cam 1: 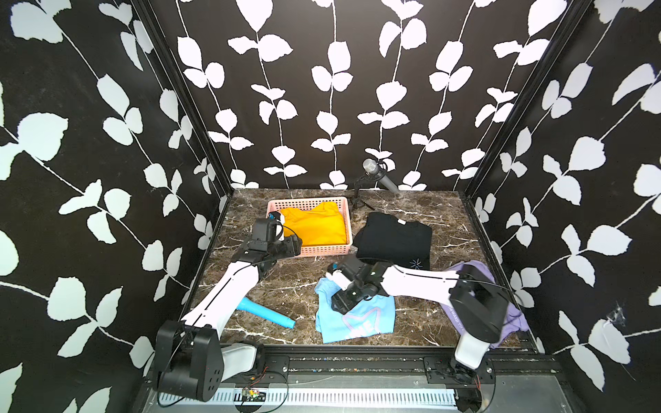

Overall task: Put the folded t-shirts into the basket
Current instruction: Adjust the T-shirt at the center of the board, then pick up the T-shirt from the center of the board.

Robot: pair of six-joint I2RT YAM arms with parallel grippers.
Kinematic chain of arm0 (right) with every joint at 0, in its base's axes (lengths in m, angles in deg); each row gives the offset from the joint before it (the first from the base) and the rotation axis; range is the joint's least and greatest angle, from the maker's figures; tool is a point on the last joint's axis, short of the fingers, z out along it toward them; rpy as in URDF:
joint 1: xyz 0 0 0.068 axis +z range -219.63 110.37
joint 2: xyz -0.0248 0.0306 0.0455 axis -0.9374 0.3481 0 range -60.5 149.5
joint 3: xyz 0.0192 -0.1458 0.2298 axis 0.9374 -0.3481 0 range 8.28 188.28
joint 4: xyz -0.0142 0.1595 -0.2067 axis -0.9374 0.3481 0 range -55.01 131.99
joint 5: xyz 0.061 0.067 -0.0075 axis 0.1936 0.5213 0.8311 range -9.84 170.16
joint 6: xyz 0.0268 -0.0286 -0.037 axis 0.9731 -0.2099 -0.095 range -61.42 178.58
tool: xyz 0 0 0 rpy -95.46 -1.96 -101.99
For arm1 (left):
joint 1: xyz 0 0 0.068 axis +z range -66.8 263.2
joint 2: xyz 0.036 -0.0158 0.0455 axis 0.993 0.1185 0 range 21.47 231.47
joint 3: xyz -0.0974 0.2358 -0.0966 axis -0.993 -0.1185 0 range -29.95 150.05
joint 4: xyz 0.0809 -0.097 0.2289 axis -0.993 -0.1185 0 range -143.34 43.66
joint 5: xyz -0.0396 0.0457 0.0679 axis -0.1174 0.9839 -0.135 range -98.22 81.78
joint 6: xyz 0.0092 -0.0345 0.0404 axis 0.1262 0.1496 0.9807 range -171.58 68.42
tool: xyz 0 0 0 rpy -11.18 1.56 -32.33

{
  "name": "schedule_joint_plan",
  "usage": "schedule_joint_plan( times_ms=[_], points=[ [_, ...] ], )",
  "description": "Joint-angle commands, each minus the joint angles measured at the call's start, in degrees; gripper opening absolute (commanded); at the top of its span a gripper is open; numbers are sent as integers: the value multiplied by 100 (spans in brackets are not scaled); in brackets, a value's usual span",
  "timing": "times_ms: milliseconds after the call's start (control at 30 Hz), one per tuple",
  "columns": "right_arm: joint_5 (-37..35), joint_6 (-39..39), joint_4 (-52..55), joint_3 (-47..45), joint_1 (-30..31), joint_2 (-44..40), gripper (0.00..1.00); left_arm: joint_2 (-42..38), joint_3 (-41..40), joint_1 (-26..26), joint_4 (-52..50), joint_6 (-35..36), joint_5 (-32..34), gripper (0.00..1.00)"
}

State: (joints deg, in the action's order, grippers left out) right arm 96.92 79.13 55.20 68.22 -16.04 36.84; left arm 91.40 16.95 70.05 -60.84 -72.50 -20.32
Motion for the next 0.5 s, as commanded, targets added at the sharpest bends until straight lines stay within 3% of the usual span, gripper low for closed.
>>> schedule_joint_plan(
  times_ms=[0,200,467],
  points=[
    [-27,257,-313,-528,-506,-853,73,-142,-451,-243,42,-235,-378,67],
    [-573,105,149,-840,-1548,-1183,75,-107,-1059,-924,39,-335,-29,67],
    [-950,-221,462,-313,-1667,-363,76,770,-964,-1579,292,-399,9,68]
  ],
)
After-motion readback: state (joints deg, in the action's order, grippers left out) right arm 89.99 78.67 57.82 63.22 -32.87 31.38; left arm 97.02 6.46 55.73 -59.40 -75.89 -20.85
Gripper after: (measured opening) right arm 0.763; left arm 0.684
